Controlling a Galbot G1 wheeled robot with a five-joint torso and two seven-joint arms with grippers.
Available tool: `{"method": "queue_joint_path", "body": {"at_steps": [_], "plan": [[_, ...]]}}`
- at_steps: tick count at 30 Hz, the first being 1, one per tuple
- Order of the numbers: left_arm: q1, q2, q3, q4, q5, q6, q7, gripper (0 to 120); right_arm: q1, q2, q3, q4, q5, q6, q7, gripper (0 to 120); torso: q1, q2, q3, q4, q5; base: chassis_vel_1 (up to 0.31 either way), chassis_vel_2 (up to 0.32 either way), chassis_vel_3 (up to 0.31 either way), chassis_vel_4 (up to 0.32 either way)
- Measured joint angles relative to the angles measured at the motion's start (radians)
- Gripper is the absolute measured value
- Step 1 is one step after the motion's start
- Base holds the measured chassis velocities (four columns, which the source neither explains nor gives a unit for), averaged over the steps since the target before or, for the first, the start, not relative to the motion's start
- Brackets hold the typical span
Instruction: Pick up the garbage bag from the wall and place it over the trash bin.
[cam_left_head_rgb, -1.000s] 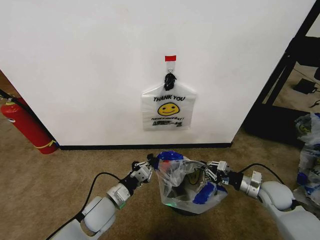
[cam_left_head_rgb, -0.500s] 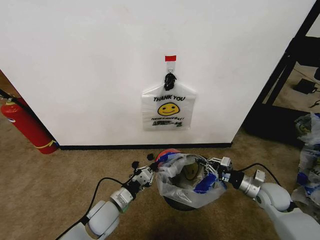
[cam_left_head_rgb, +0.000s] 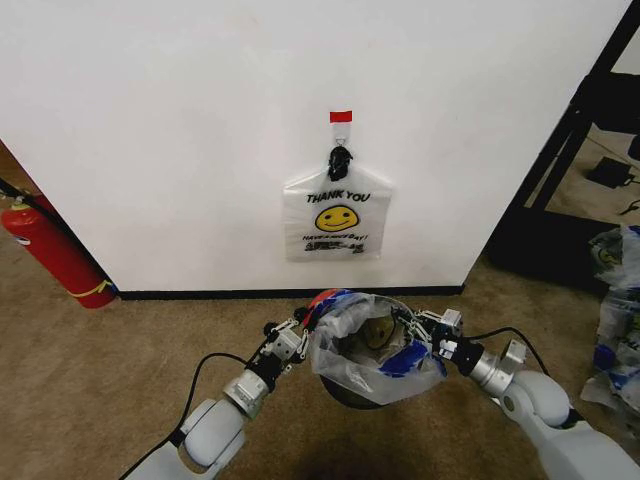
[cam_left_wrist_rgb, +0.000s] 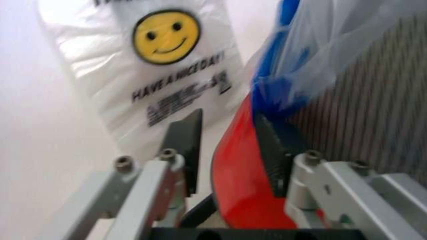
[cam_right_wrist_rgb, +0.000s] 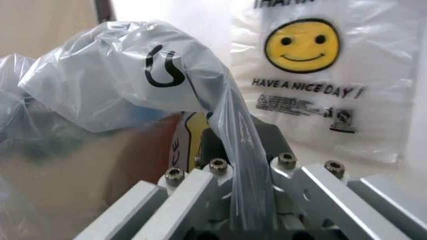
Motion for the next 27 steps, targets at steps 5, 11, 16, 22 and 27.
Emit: {"method": "queue_joint_path", "body": {"at_steps": [5,11,16,22,27], "plan": [[0.018,0.0,-0.028,0.027,-0.019,-0.024,-0.021,50,-0.014,0.016,-0.024,0.01,0.036,0.0,0.115,1,0.0,0.0,0.0,0.0,-0.0001,0.0,0.0,0.0,0.0],[0.04,-0.015,-0.066,0.034,-0.048,-0.035,-0.07,72,-0.033,0.049,-0.07,0.027,0.053,0.006,0.315,1,0.0,0.0,0.0,0.0,0.0,0.0,0.0,0.0,0.0],[0.084,-0.057,-0.089,-0.109,-0.112,0.022,-0.18,91,-0.041,0.091,-0.117,0.045,0.035,0.058,0.482,1,0.0,0.0,0.0,0.0,0.0003,0.0,0.0,0.0,0.0],[0.151,-0.107,-0.065,-0.273,-0.298,0.095,-0.223,100,-0.048,0.141,-0.164,0.047,-0.045,0.131,0.598,1,0.0,0.0,0.0,0.0001,0.0001,0.0,0.0,0.0,0.0],[0.211,-0.131,-0.011,-0.435,-0.6,0.214,-0.144,100,-0.021,0.205,-0.234,-0.013,-0.206,0.274,0.731,1,0.0,0.0,0.0,-0.0001,0.0001,0.0,0.0,0.0,0.0]]}}
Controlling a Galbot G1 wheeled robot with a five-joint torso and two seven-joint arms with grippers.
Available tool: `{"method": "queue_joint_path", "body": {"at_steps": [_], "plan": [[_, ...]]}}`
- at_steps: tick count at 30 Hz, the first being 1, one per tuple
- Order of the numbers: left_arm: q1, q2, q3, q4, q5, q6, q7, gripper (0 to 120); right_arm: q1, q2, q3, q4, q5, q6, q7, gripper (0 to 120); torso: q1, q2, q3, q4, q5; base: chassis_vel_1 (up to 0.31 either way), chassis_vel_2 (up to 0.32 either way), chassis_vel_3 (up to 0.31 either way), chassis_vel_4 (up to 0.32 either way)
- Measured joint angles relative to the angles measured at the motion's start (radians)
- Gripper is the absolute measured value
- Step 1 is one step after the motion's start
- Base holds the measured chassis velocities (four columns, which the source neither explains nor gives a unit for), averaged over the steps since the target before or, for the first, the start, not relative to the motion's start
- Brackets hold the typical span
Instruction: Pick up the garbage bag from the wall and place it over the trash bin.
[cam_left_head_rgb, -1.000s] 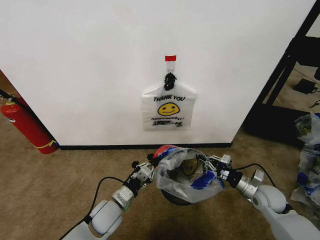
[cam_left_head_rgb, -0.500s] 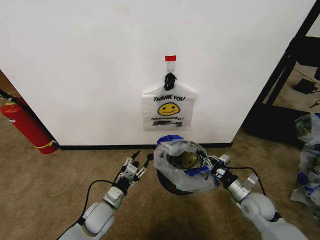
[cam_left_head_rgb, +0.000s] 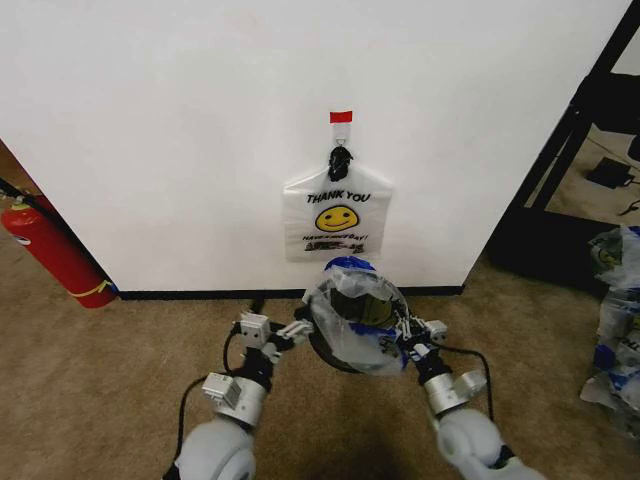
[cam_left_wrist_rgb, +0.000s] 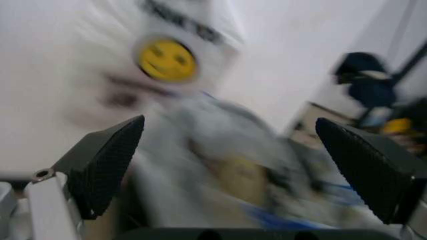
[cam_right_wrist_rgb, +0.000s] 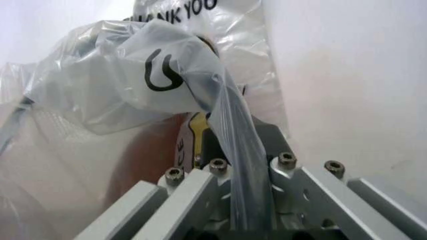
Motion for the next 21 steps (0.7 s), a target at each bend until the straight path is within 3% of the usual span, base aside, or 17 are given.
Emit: {"method": "queue_joint_path", "body": {"at_steps": [3,5,11,21], "plan": [[0.039,0.002,0.048,-0.062,-0.144,0.066,0.006,100,0.03,0.031,-0.038,-0.035,-0.055,0.032,0.088,1,0.0,0.0,0.0,0.0002,0.0001,0.0,0.0,0.0,0.0],[0.073,0.005,0.075,-0.074,-0.171,0.075,0.01,100,0.043,0.043,-0.045,-0.05,-0.068,0.041,0.114,1,0.0,0.0,0.0,0.0002,0.0,0.0,0.0,0.0,0.0],[0.129,-0.002,0.134,-0.038,-0.113,0.054,0.037,100,0.051,0.053,-0.049,-0.061,-0.072,0.044,0.134,1,0.0,0.0,0.0,0.0002,0.0,0.0,0.0,0.0,0.0],[0.052,-0.031,0.161,0.03,-0.041,0.04,0.053,100,0.036,0.062,-0.06,-0.052,-0.072,0.053,0.102,1,0.0,0.0,0.0,0.0,0.0,0.0,0.0,0.0,0.0]]}}
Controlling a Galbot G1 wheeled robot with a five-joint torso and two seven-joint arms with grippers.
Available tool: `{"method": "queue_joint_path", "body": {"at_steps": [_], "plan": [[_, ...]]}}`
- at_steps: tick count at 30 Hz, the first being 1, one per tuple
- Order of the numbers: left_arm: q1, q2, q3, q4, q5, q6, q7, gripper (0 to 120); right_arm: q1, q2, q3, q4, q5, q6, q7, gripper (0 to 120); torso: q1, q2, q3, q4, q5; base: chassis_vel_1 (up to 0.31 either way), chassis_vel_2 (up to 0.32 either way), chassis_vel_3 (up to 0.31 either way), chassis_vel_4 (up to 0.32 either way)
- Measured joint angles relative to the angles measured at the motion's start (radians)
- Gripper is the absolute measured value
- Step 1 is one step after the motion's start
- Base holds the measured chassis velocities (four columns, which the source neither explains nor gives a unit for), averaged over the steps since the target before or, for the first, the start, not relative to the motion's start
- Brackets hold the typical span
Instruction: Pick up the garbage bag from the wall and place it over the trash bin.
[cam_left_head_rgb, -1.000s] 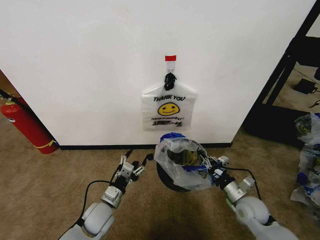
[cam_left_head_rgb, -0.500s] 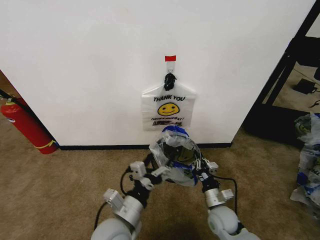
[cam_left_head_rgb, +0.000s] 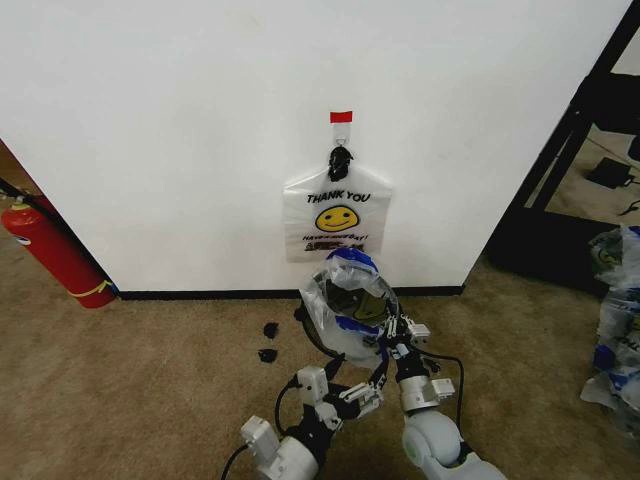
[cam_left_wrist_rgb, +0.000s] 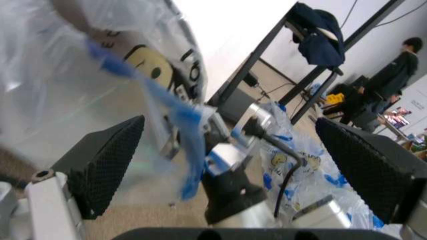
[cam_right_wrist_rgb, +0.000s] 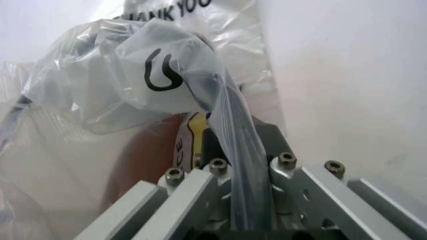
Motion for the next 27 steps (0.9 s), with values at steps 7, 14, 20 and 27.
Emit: {"method": "queue_joint_path", "body": {"at_steps": [7,14,20,27], "plan": [[-0.034,-0.005,-0.003,0.027,0.039,0.001,0.01,100,0.004,0.008,-0.003,-0.02,-0.029,0.023,-0.042,1,0.0,0.0,0.0,0.0,0.0,0.0,0.0,0.0,0.0],[-0.043,-0.006,-0.017,0.056,0.039,0.003,-0.006,95,0.018,0.015,-0.01,-0.024,-0.036,0.024,-0.047,1,0.0,0.0,0.0,0.0002,0.0,0.0,0.0,0.0,0.0],[-0.052,-0.013,-0.016,0.065,0.026,0.016,-0.021,94,0.029,0.018,-0.013,-0.03,-0.063,0.028,-0.047,1,0.0,0.0,0.0,0.0,0.0,0.0,0.0,0.0,0.0],[-0.068,-0.033,-0.005,0.068,0.011,0.029,-0.031,92,0.031,0.027,-0.012,-0.048,-0.116,0.046,-0.051,1,0.0,0.0,0.0,0.0,0.0,0.0,0.0,0.0,0.0]]}}
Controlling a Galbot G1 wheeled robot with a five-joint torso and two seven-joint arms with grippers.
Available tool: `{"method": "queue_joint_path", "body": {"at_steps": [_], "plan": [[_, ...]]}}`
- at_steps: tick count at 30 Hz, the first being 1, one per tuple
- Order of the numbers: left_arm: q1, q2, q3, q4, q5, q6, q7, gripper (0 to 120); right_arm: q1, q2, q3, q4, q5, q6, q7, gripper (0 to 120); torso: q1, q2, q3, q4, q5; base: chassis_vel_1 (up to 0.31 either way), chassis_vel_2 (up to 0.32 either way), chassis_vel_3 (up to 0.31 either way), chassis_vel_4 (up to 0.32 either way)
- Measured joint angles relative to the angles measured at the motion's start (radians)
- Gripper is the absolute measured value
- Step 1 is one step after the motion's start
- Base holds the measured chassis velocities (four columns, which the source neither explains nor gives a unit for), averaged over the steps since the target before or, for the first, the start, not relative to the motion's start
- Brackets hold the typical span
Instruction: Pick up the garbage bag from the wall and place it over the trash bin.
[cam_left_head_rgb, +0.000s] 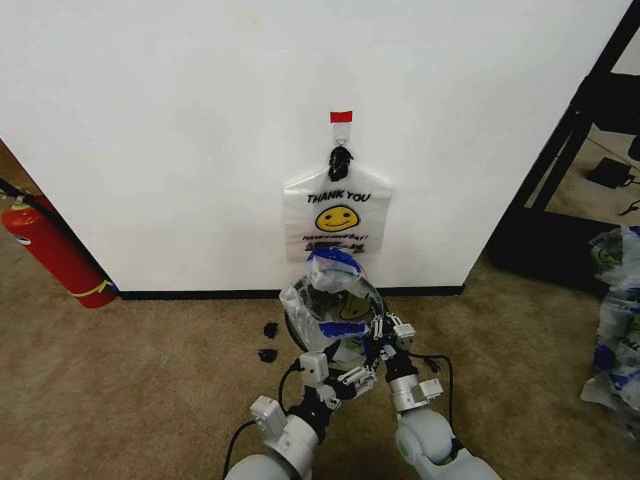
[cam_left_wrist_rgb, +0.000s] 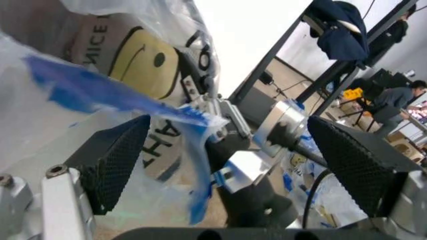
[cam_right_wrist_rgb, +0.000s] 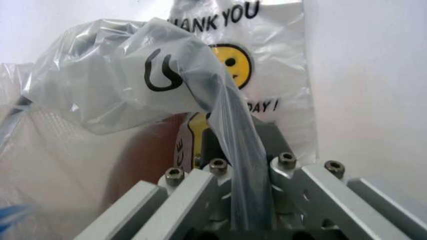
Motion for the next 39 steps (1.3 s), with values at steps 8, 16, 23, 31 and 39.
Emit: {"method": "queue_joint_path", "body": {"at_steps": [8,16,23,31,39], "plan": [[-0.001,-0.019,-0.002,0.01,-0.024,0.007,-0.016,90,-0.009,0.01,0.011,-0.016,-0.071,0.037,-0.026,1,0.0,0.0,0.0,0.0,0.0,0.0,0.0,0.0,0.0],[-0.002,-0.019,-0.018,0.02,-0.038,0.007,-0.023,68,-0.013,0.014,0.012,-0.011,-0.077,0.039,-0.027,1,0.0,0.0,0.0,0.0,0.0,0.0,0.0,0.0,0.0],[0.0,-0.014,-0.032,0.023,-0.043,0.003,-0.03,41,-0.013,0.017,0.007,-0.004,-0.077,0.038,-0.026,1,0.0,0.0,0.0,0.0,0.0,0.0,0.0,0.0,0.0],[0.002,-0.008,-0.037,0.023,-0.041,-0.004,-0.019,11,-0.012,0.018,0.003,0.0,-0.063,0.031,-0.021,1,0.0,0.0,0.0,0.0,0.0,0.0,0.0,0.0,0.0],[0.005,0.003,-0.037,0.028,-0.028,-0.026,0.05,0,-0.008,0.014,-0.001,0.007,-0.032,0.02,-0.014,1,0.0,0.0,0.0,0.0,0.0,0.0,0.0,0.0,0.0]]}}
